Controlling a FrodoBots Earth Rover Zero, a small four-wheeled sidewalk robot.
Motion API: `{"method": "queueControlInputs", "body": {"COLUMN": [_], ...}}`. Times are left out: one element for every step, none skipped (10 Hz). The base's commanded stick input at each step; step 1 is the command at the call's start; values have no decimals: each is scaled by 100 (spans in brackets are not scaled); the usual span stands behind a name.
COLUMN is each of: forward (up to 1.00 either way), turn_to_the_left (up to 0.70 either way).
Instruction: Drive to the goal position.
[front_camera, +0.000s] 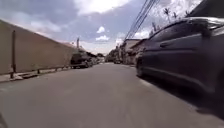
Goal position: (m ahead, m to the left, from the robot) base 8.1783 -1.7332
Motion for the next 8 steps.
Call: {"method": "queueControlInputs", "body": {"forward": [100,100,100,100,100,100,100,100], "turn_to_the_left": [1,1,1,1,1,1,1,1]}}
